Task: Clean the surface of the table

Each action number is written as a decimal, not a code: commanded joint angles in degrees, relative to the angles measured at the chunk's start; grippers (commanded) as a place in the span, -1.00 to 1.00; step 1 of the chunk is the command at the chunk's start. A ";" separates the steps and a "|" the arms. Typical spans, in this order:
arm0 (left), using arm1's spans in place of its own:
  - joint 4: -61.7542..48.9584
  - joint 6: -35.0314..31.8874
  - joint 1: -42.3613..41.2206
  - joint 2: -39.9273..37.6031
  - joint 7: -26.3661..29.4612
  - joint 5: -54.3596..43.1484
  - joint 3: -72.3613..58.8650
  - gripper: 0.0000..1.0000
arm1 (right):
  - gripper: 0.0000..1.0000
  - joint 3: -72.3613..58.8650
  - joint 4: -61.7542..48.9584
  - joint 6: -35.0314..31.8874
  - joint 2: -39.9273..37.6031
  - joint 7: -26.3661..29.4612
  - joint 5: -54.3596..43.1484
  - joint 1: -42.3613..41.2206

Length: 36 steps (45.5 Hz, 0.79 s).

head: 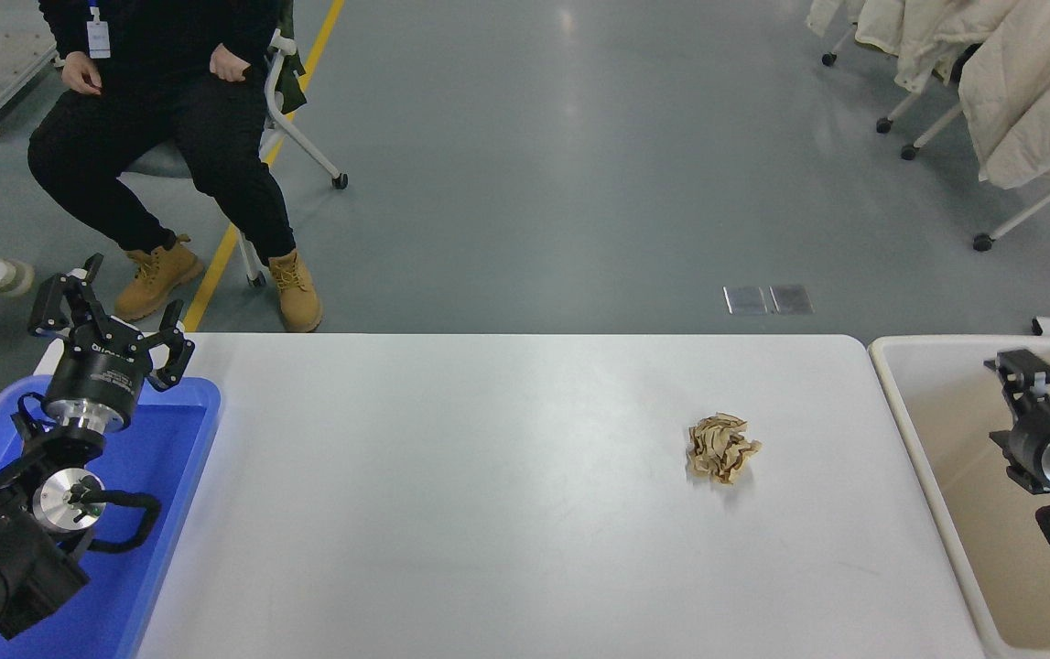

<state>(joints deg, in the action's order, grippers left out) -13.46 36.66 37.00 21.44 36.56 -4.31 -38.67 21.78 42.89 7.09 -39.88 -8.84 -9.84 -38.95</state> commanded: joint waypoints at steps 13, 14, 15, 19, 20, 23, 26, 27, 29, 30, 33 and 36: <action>0.01 -0.01 0.00 0.00 0.00 0.00 0.00 1.00 | 1.00 21.37 7.65 -1.38 13.33 -3.20 -0.18 2.30; 0.01 0.08 0.00 0.00 0.00 0.00 0.00 1.00 | 1.00 22.07 7.39 -1.38 14.82 -3.64 -0.18 2.38; 0.01 -0.01 0.00 0.00 0.00 0.00 0.00 1.00 | 1.00 22.86 7.21 -1.46 16.31 -3.90 -0.18 2.38; -0.08 0.08 0.00 0.00 0.00 0.09 0.00 1.00 | 1.00 25.93 6.16 -1.47 22.20 -4.61 -0.44 2.47; 0.01 0.08 0.00 0.00 0.00 0.00 0.00 1.00 | 1.00 26.64 5.46 -1.47 23.78 -4.78 -0.53 2.47; 0.01 0.08 0.00 0.00 0.00 0.00 0.00 1.00 | 1.00 28.49 2.91 -1.47 28.27 -5.14 -0.62 2.47; 0.01 0.08 0.00 0.00 0.00 0.00 0.00 1.00 | 1.00 29.46 0.80 -1.55 31.17 -5.75 -0.62 2.47; 0.01 0.08 0.09 0.00 0.00 0.00 0.00 1.00 | 1.00 29.81 0.36 -1.55 31.88 -6.19 -0.62 2.47; -0.08 0.08 0.00 0.00 0.00 0.00 0.00 1.00 | 1.00 30.60 -0.08 -1.55 33.11 -7.50 -0.62 2.56; 0.01 0.08 0.00 0.00 0.00 0.00 0.00 1.00 | 1.00 30.95 -0.26 -1.55 33.81 -8.38 -0.62 2.56; -0.08 0.08 0.09 0.00 0.00 0.00 0.00 1.00 | 1.00 31.83 -0.35 -1.55 36.18 -11.28 -0.62 2.56; -0.08 0.08 0.00 0.00 0.00 0.00 0.00 1.00 | 1.00 32.01 -0.35 -1.55 37.33 -13.66 -0.62 2.56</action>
<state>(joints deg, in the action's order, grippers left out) -13.48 36.73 37.00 21.44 36.56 -4.31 -38.67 49.95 44.68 5.63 -11.16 -16.00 -10.36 -36.52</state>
